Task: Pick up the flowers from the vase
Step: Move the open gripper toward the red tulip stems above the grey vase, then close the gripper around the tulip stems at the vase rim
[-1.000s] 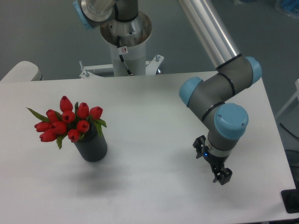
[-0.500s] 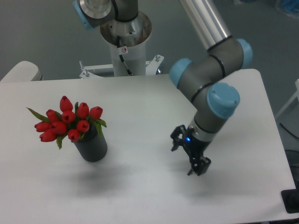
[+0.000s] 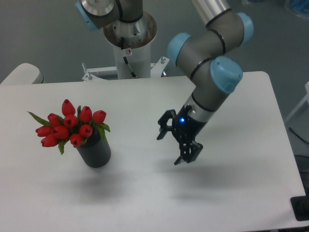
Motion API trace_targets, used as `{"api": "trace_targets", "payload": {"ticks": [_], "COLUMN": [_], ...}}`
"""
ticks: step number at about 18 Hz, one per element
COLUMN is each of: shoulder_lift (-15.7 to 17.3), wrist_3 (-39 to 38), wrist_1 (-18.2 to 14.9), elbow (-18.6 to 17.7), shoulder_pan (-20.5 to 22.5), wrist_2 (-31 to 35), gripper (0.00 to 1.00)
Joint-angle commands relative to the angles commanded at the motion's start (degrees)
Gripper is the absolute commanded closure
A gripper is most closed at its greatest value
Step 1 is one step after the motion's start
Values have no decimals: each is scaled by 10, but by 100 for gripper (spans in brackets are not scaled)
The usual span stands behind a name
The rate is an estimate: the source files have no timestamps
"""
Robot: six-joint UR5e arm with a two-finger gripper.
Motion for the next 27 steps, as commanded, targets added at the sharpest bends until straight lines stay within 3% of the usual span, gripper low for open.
{"api": "trace_targets", "payload": {"ticks": [5,9,19,23,27], "shoulder_lift": [35,56,55,41,40], "wrist_3": [-1,-24,-39,-42,-36], "wrist_1": [-56,-49,-49,-48,-47], "elbow": [-20,-71,-91,-98,-119], "shoulder_pan": [-5,-30,-70,-76,-76], "wrist_2": [-52,-115,-141,-221,-234], "gripper": [0,0,0,0,0]}}
